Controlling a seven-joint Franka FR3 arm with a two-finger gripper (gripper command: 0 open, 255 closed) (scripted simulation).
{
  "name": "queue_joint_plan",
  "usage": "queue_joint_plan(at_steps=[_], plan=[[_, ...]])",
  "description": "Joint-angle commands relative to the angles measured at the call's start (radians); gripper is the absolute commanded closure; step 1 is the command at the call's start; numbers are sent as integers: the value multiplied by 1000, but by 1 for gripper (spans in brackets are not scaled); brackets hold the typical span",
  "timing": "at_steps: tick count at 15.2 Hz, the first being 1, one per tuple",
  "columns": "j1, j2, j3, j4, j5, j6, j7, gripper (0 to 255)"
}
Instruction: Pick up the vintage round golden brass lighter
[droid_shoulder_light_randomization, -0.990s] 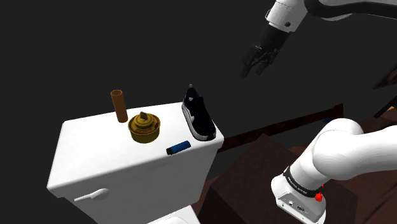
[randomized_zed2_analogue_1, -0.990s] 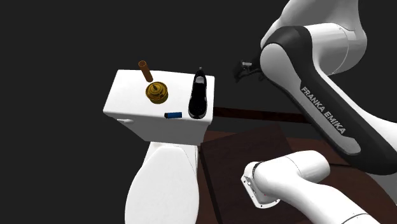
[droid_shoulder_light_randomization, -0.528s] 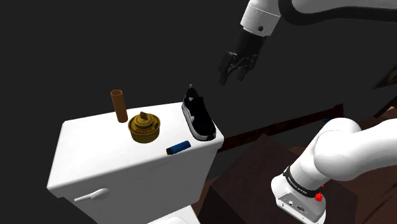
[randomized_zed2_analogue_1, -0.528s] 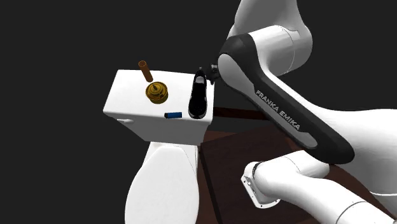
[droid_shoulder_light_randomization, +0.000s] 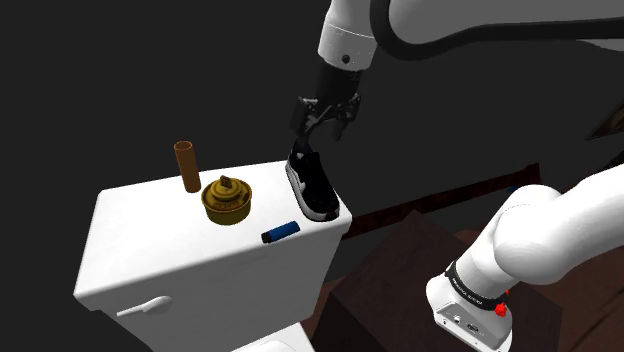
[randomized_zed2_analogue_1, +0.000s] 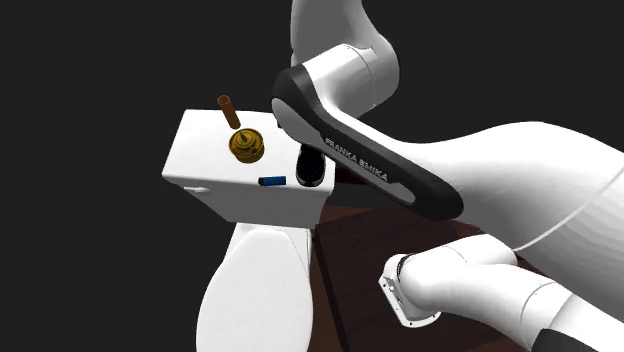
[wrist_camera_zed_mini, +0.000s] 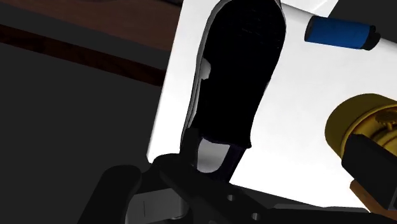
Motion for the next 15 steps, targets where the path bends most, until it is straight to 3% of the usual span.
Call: queue_joint_plan(at_steps=[1, 10, 13, 15], plan=[[0, 75, 44, 64, -19, 5, 50, 0], [37, 438, 214, 352, -195, 2, 302, 0], [84, 579, 244, 477, -283, -27, 389, 0], [93, 595, 242, 479, -293, -17, 398, 0]])
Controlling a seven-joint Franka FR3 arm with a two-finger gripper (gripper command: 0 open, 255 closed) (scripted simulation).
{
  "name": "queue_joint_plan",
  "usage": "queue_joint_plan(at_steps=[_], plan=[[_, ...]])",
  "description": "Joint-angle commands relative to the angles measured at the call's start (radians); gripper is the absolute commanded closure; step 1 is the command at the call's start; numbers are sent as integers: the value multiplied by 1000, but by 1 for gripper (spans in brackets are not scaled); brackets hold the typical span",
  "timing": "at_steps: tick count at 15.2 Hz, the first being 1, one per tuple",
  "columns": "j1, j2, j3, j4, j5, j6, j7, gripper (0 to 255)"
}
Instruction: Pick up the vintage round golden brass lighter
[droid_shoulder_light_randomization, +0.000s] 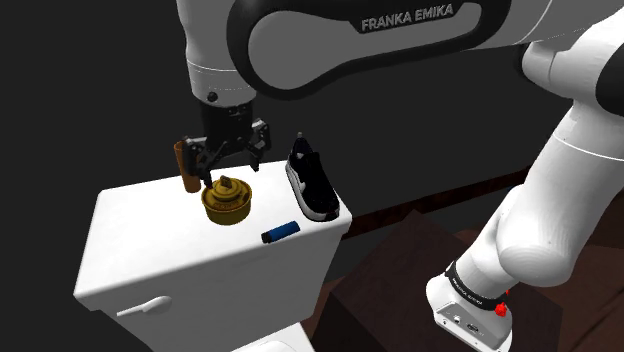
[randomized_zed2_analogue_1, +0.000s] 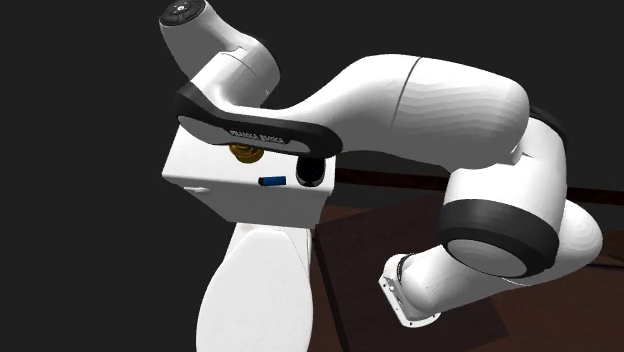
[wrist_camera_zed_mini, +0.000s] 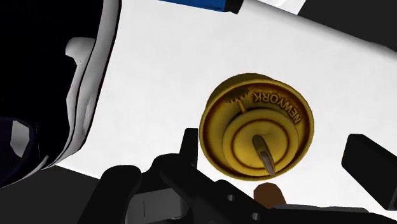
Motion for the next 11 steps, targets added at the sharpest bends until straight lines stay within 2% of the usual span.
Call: queue_joint_plan(at_steps=[1, 6, 8, 9, 11], plan=[[9, 23, 2, 5, -15, 12, 15, 0], [9, 34, -1, -57, -24, 83, 23, 0], [9, 34, -1, -58, -24, 83, 23, 0], [8, 33, -1, -59, -23, 84, 22, 255], [9, 34, -1, -58, -24, 84, 23, 255]])
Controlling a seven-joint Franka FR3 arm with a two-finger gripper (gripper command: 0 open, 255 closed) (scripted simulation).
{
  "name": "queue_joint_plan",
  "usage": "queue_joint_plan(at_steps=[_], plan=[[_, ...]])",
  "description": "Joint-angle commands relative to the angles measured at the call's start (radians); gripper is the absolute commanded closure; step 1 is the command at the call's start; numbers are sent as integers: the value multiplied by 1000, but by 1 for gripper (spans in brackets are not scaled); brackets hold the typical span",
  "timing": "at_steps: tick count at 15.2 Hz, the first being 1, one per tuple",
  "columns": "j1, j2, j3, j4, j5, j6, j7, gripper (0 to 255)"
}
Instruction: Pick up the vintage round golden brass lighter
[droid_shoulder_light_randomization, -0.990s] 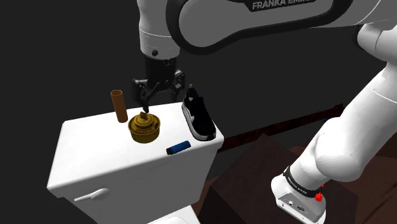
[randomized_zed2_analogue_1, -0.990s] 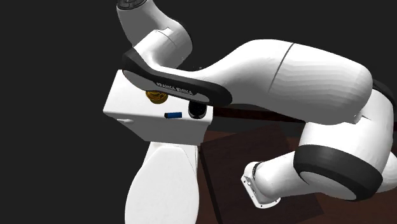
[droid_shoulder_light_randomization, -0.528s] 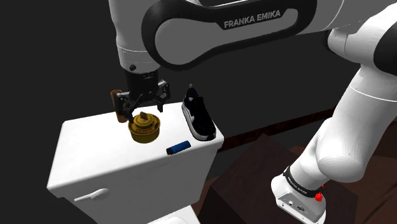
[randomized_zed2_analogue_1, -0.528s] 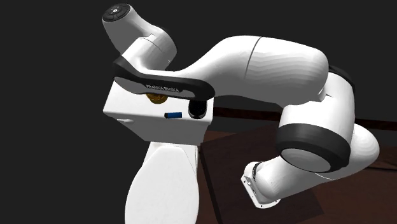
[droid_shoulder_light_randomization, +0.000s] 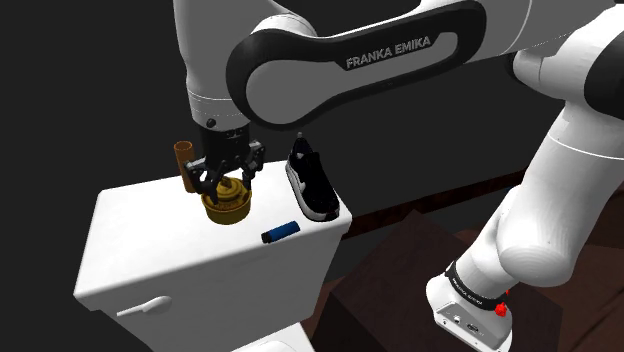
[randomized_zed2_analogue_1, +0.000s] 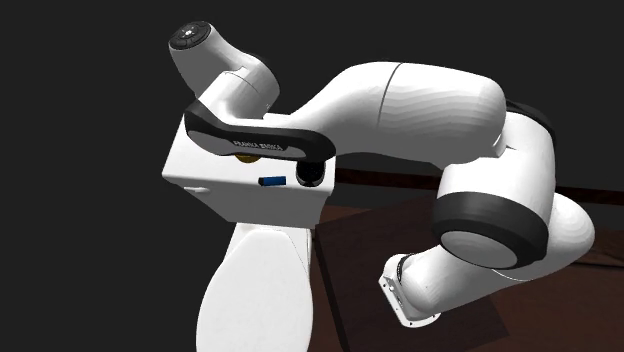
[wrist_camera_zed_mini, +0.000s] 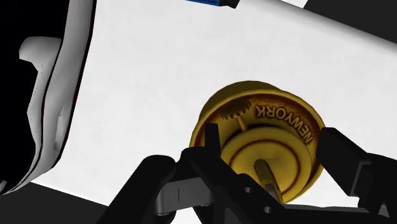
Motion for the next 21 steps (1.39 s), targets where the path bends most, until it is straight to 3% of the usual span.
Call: queue_joint_plan(at_steps=[1, 7, 21], plan=[[0, 1, 0, -1, 0, 0, 0, 255], [0, 1, 0, -1, 0, 0, 0, 255], [6, -13, 6, 172, 13, -184, -13, 255]])
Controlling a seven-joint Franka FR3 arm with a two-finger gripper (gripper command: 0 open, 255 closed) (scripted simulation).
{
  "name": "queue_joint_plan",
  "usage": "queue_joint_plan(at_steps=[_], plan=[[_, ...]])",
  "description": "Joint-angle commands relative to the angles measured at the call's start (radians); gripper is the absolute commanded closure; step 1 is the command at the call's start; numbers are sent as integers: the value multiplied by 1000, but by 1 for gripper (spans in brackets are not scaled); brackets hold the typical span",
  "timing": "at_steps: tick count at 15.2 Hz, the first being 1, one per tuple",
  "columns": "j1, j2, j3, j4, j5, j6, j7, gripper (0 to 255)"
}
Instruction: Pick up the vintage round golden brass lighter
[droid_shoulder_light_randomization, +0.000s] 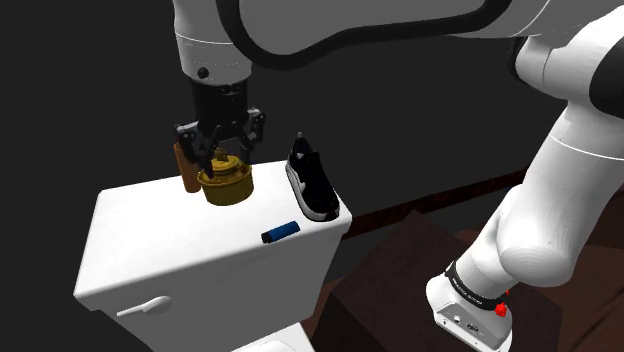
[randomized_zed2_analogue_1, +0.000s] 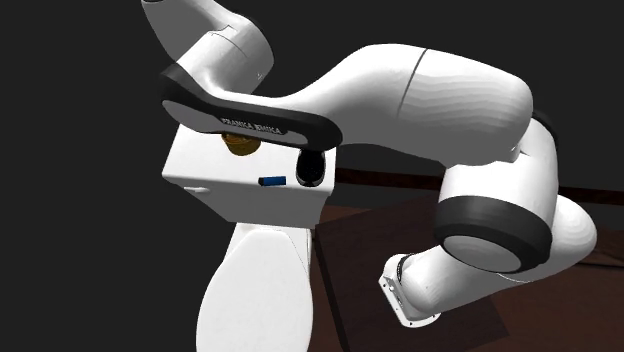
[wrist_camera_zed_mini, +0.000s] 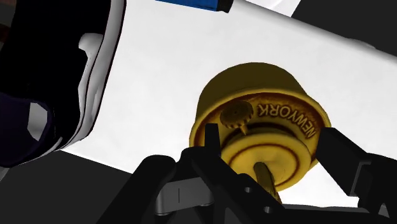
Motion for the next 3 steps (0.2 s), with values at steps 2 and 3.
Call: queue_joint_plan(at_steps=[2, 3], plan=[[1, -2, 1, 29, 1, -30, -1, 255], [1, -2, 1, 29, 1, -30, -1, 255]])
